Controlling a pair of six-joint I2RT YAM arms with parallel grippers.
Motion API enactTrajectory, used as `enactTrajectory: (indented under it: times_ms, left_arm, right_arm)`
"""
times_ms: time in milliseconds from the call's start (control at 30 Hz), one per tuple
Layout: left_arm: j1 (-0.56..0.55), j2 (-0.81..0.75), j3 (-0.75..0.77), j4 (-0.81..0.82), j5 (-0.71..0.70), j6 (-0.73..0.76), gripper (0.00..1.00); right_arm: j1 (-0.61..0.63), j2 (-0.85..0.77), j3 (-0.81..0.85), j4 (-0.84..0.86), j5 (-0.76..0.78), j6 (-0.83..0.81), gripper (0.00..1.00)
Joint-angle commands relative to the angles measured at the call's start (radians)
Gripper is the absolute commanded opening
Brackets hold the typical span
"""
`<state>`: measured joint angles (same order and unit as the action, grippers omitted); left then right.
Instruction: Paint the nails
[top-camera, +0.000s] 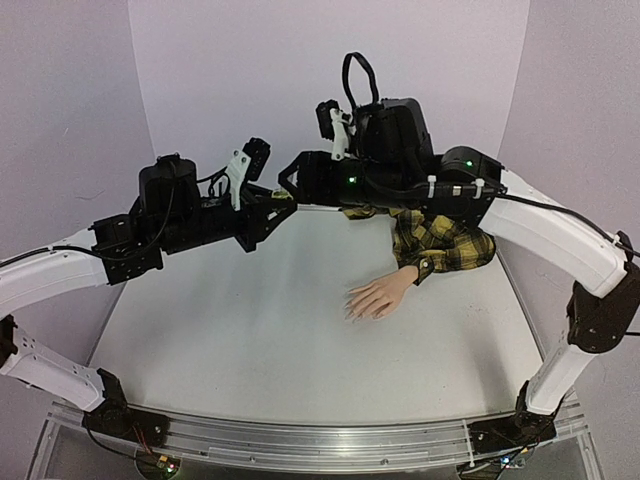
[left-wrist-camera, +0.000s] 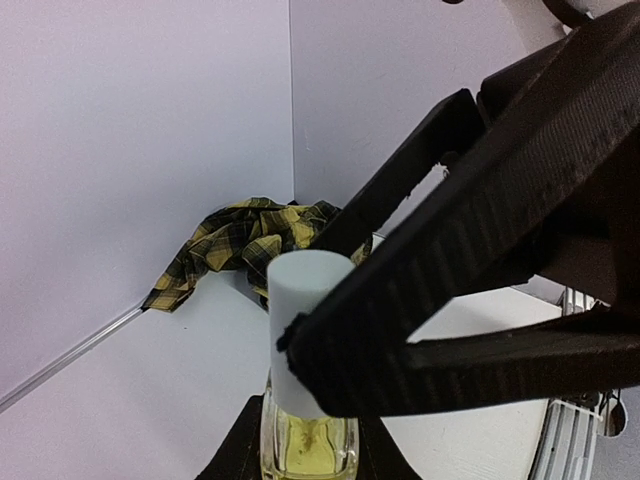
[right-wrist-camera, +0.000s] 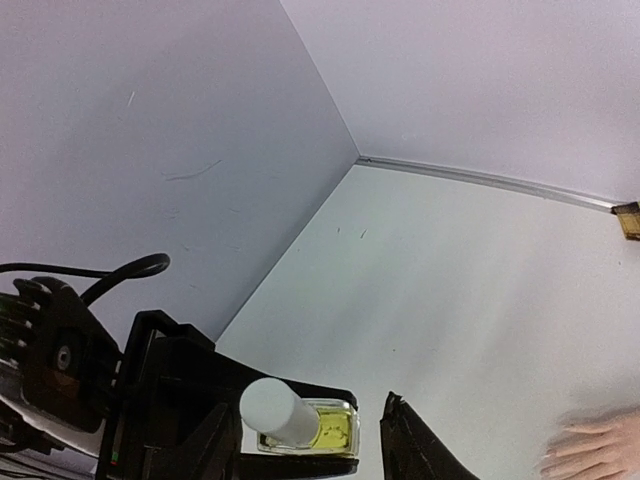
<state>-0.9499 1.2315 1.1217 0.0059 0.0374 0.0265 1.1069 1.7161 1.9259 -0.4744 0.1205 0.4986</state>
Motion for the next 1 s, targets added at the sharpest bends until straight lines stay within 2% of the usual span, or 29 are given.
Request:
enactTrajectory:
  times_ms: [0, 100, 200, 267, 300, 367, 400, 533, 600, 633, 733, 867, 933, 967]
  left_arm:
    - [-0.009, -0.001, 0.014, 0.045, -0.028, 0.011, 0.0]
    - [-0.01, -0.001, 0.016, 0.042, -0.028, 0.013, 0.0]
    - [-0.01, -0.005, 0.016, 0.038, 0.001, 0.012, 0.0]
    - [-0.01, -0.015, 0.013, 0.031, 0.091, 0.016, 0.0]
    - [-0.009, -0.024, 0.011, 0.025, 0.156, 0.022, 0.0]
    - [-0.008, -0.039, 0.014, 0.0, 0.328, 0.042, 0.0]
    - [-0.007, -0.048, 0.019, -0.023, 0.464, 0.052, 0.0]
    - [0.02, -0.041, 0.079, -0.104, 0.981, 0.029, 0.0]
    - [0.037, -0.01, 0.127, -0.14, 1.2, 0.006, 0.0]
    - [0.04, 0.003, 0.144, -0.145, 1.255, -0.005, 0.0]
    - [0.041, 0.004, 0.148, -0.13, 1.253, -0.017, 0.0]
    - [0.045, -0.013, 0.141, -0.113, 1.143, -0.017, 0.0]
    - [0.046, -0.022, 0.14, -0.115, 1.071, -0.013, 0.0]
    - [0.046, -0.029, 0.137, -0.114, 1.031, -0.009, 0.0]
  right_arm:
    - [0.008, 0.041, 0.073, -0.056, 0.016, -0.008, 0.42]
    - [0.008, 0.048, 0.083, -0.061, 0.002, -0.018, 0.33]
    - [0.008, 0.044, 0.085, -0.059, -0.033, -0.063, 0.16]
    - [0.008, 0.025, 0.07, -0.058, -0.06, -0.116, 0.03]
    - [0.008, 0.012, 0.057, -0.056, -0.079, -0.147, 0.0]
    - [0.007, -0.024, 0.019, -0.043, -0.164, -0.233, 0.0]
    - [0.006, -0.041, -0.002, -0.034, -0.257, -0.282, 0.0]
    - [0.006, -0.136, -0.147, 0.016, -0.809, -0.521, 0.0]
    - [0.005, -0.163, -0.186, 0.03, -1.0, -0.568, 0.0]
    - [0.005, -0.165, -0.191, 0.034, -1.041, -0.565, 0.0]
    - [0.006, -0.166, -0.199, 0.036, -1.067, -0.559, 0.0]
    - [0.006, -0.197, -0.243, 0.061, -0.962, -0.545, 0.01]
    - [0.006, -0.219, -0.267, 0.086, -0.891, -0.523, 0.11]
    - [0.006, -0.227, -0.275, 0.091, -0.858, -0.515, 0.24]
